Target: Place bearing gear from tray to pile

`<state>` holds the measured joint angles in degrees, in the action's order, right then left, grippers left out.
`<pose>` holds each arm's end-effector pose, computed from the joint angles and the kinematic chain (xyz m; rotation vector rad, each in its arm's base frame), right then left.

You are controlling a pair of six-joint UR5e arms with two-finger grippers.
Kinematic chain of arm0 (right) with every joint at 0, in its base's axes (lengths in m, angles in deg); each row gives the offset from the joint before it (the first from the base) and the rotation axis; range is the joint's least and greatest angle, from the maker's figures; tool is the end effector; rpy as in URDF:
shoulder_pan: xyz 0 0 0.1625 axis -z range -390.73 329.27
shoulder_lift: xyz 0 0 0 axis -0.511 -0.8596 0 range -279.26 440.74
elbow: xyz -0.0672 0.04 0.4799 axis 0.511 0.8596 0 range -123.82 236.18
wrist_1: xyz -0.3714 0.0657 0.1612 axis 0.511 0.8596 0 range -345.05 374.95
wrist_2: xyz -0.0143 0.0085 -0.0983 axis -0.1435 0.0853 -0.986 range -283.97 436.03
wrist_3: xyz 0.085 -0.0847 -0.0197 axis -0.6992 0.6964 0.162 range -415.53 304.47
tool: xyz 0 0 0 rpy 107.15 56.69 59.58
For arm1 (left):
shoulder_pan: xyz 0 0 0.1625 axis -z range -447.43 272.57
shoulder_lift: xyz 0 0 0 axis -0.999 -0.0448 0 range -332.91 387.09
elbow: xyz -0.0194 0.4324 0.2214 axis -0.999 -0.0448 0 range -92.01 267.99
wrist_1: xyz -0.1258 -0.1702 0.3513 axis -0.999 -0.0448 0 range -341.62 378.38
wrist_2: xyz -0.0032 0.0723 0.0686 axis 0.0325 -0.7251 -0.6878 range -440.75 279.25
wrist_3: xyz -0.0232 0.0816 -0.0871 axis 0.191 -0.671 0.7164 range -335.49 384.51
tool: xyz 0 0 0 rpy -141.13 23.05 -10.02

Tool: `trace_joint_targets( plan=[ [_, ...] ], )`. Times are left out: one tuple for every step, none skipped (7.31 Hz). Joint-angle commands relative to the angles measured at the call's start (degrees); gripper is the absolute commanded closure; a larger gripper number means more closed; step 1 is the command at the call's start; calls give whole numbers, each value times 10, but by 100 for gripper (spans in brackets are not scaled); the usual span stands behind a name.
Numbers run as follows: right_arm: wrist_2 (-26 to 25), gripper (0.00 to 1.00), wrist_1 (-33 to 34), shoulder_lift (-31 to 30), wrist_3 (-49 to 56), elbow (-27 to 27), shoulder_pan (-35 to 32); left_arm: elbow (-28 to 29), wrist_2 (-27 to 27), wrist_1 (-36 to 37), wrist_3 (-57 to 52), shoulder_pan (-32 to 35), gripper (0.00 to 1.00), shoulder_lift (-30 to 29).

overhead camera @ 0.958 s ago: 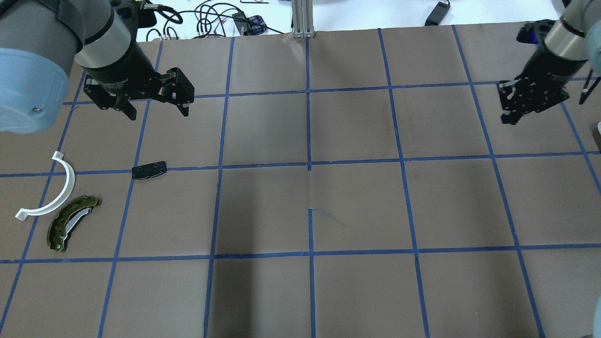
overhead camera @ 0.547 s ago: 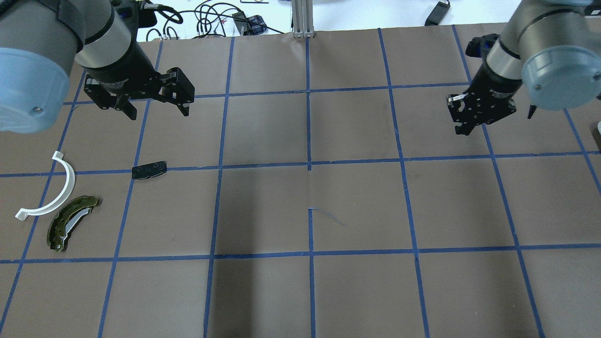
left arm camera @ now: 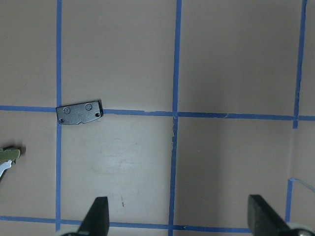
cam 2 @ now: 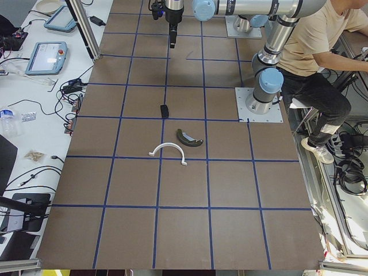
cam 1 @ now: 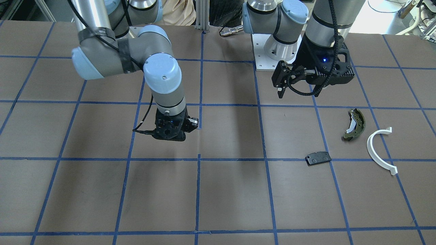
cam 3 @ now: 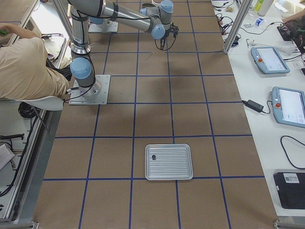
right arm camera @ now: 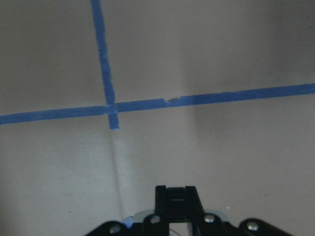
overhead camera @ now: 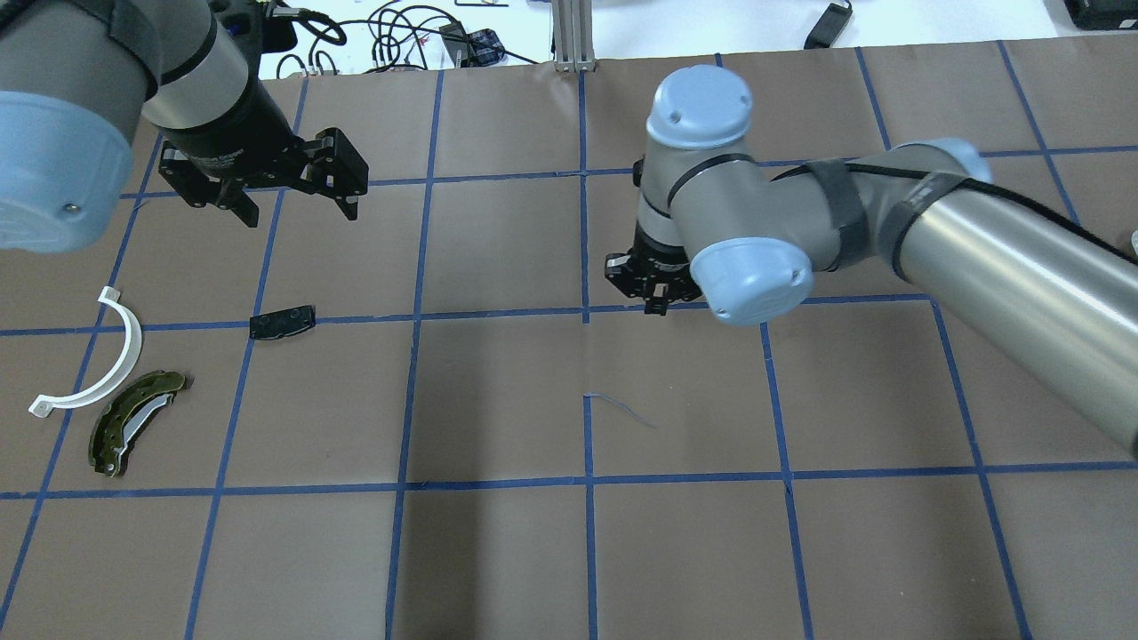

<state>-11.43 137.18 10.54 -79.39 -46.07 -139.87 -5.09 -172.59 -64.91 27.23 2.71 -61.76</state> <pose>0.3256 -0.5152 0.2929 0.1273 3.0966 0.0207 -0.1306 -0.4871 0.5227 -0.0720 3.1080 -0.1310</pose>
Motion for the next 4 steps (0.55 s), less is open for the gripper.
trace_joint_targets(
  plan=[
    [35, 100, 61, 46, -36, -1, -41, 0, 0, 0, 0, 0, 0, 1],
    [56, 100, 63, 51, -50, -1, -47, 0, 0, 0, 0, 0, 0, 1],
    [57, 100, 62, 51, -53, -2, -48, 0, 0, 0, 0, 0, 0, 1],
    [60, 100, 64, 54, -59, -15, -49, 0, 0, 0, -1, 0, 0, 1]
  ],
)
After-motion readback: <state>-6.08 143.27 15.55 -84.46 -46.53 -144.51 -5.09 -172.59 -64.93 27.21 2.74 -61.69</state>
